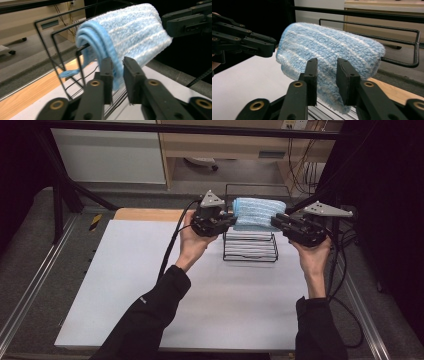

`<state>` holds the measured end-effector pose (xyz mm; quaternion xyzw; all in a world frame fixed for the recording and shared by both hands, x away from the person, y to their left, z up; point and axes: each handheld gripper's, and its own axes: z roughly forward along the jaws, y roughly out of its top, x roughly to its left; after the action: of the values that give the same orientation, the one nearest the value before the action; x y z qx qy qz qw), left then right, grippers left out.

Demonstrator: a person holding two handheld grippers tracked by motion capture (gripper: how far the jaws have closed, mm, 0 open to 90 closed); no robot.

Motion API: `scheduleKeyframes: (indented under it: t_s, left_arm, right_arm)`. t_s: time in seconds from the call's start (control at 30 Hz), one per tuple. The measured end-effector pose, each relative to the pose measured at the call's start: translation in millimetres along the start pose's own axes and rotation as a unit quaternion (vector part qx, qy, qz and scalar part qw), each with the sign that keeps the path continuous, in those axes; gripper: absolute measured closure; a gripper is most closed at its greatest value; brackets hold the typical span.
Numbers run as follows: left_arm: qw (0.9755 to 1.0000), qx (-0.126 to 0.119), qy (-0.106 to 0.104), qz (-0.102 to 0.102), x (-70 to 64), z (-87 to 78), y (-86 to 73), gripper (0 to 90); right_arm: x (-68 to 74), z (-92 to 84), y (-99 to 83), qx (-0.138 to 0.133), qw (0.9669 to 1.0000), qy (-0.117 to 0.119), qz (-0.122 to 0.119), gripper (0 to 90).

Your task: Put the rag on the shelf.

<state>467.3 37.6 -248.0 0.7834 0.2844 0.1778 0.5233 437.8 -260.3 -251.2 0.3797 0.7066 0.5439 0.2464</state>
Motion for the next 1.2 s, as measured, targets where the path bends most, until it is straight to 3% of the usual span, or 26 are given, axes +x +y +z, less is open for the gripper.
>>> scheduleKeyframes:
  t_s: [0.3,0.63,0.93,1.2]
  left_arm:
    - [0.9998,0.007,0.015,-0.013,18.0,-42.1,-22.1,50.5]
    - [0.9984,0.036,0.026,-0.033,39.4,-92.6,-71.9,30.8]
    - [0.9957,0.06,0.046,-0.055,55.3,-124.0,-137.0,17.2]
    - [0.9921,0.077,0.061,-0.079,63.2,-140.2,-189.6,11.1]
  right_arm:
    - [14.7,-7.4,4.0,-0.01,0.9999,0.007,-0.002,41.9]
    - [36.9,-12.5,-6.5,-0.007,0.9996,0.026,-0.004,14.7]
    - [49.4,-7.4,-42.3,0.034,0.9981,0.05,-0.012,5.0]
    - [47.4,-1.6,-86.8,0.05,0.9959,0.073,0.02,1.9]
